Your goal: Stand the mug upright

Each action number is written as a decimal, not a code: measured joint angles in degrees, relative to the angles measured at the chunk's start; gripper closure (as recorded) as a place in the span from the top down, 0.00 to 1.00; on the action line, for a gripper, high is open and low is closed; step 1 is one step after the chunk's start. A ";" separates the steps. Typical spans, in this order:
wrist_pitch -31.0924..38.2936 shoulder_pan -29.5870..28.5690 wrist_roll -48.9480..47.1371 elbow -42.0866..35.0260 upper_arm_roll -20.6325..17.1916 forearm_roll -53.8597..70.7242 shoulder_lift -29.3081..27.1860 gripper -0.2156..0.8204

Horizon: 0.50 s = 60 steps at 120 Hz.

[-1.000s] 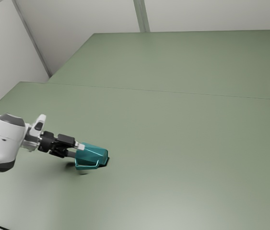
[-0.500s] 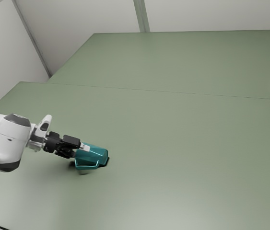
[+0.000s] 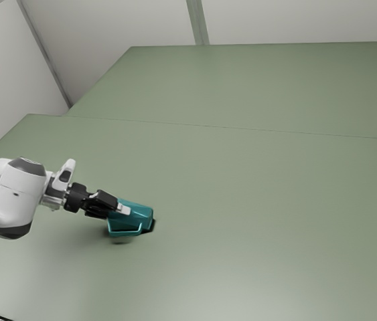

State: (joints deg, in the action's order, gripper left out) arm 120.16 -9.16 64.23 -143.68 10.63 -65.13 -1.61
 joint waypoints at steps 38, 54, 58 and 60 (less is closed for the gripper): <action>1.45 0.50 0.01 0.09 0.03 0.78 -1.27 0.09; 2.01 2.21 -0.01 0.08 0.00 0.84 -3.32 0.06; 2.10 2.76 -0.03 0.09 0.00 0.87 -3.98 0.05; 2.15 3.02 -0.05 0.09 0.00 0.89 -4.31 0.05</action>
State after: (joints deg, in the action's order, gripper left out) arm 122.31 -6.15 64.18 -143.59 10.63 -64.24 -5.92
